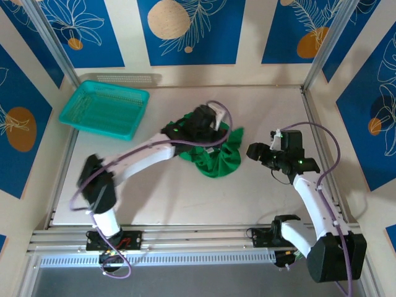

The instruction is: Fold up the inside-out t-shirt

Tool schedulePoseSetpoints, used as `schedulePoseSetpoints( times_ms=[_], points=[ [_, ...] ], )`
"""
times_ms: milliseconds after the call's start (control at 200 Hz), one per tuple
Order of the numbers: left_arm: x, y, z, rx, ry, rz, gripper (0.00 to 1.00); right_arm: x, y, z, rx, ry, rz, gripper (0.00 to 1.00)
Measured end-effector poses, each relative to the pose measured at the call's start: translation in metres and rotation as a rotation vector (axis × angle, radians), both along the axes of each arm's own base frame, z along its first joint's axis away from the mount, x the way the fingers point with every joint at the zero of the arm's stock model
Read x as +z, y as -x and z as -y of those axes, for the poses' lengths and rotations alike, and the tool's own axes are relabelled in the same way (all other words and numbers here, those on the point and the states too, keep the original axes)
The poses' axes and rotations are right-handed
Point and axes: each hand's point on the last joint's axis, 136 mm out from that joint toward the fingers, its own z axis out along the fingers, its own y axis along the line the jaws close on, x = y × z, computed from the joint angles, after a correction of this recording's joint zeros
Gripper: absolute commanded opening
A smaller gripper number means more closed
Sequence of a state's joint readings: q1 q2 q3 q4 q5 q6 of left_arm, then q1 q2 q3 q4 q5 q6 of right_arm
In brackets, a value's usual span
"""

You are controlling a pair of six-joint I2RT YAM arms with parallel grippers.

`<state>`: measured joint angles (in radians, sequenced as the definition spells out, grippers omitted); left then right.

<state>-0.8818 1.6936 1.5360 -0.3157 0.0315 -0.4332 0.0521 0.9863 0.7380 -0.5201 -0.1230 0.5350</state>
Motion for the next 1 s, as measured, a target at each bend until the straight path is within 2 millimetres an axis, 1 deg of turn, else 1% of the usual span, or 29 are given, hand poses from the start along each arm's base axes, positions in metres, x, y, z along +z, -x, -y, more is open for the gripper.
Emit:
schedulePoseSetpoints(
  times_ms=[5,30,35,60,75,130,165,200,235,305,450,540,595,650,690,760,806,861,931,1001],
  points=[
    [0.007,0.000,-0.003,0.009,0.009,0.010,0.00,0.000,0.000,0.000,-0.005,-0.003,-0.005,0.69],
    [0.026,0.003,-0.011,0.025,0.033,0.035,0.00,-0.002,-0.002,0.001,-0.018,-0.005,-0.016,0.68],
    [0.033,0.003,-0.014,0.033,0.044,0.046,0.00,-0.003,-0.003,0.001,-0.021,-0.006,-0.019,0.68],
    [0.050,0.006,-0.022,0.050,0.069,0.068,0.00,-0.005,-0.005,0.003,-0.036,-0.014,-0.034,0.67],
    [0.065,0.008,-0.030,0.067,0.090,0.090,0.00,-0.008,-0.006,0.003,-0.044,-0.016,-0.044,0.67],
    [0.099,0.014,-0.053,0.120,0.143,0.131,0.00,-0.020,-0.008,0.003,-0.059,-0.017,-0.094,0.68],
    [0.115,0.016,-0.068,0.157,0.168,0.146,0.00,-0.028,-0.008,0.001,-0.053,-0.005,-0.129,0.68],
    [0.125,0.017,-0.082,0.195,0.184,0.153,0.00,-0.036,-0.008,-0.006,-0.026,0.005,-0.161,0.68],
    [0.130,0.016,-0.095,0.234,0.195,0.156,0.00,-0.041,-0.008,-0.015,0.009,0.011,-0.184,0.69],
    [0.128,0.014,-0.115,0.300,0.192,0.147,0.00,-0.047,-0.010,-0.035,0.096,0.010,-0.217,0.69],
    [0.093,0.017,-0.147,0.400,0.116,0.081,0.00,-0.052,-0.025,-0.074,0.248,-0.014,-0.240,0.68],
    [0.081,0.024,-0.165,0.446,0.082,0.065,0.00,-0.057,-0.037,-0.096,0.346,0.003,-0.219,0.68],
    [0.079,0.029,-0.179,0.480,0.074,0.059,0.00,-0.060,-0.043,-0.112,0.446,0.057,-0.172,0.69],
    [0.081,0.034,-0.191,0.509,0.078,0.061,0.00,-0.063,-0.042,-0.132,0.580,0.135,-0.095,0.69],
    [0.084,0.037,-0.201,0.531,0.086,0.065,0.00,-0.064,-0.038,-0.148,0.685,0.185,-0.031,0.70],
    [0.088,0.042,-0.217,0.570,0.097,0.073,0.00,-0.065,-0.026,-0.168,0.860,0.252,0.071,0.70],
    [0.091,0.045,-0.226,0.592,0.104,0.079,0.00,-0.066,-0.024,-0.175,0.941,0.294,0.138,0.71],
    [0.094,0.048,-0.235,0.613,0.108,0.084,0.00,-0.069,-0.028,-0.176,0.991,0.359,0.212,0.71],
    [0.096,0.050,-0.242,0.630,0.111,0.090,0.00,-0.074,-0.042,-0.174,1.014,0.455,0.285,0.69],
    [0.097,0.051,-0.249,0.648,0.104,0.093,0.00,-0.080,-0.059,-0.178,1.047,0.528,0.348,0.68]
  ],
)
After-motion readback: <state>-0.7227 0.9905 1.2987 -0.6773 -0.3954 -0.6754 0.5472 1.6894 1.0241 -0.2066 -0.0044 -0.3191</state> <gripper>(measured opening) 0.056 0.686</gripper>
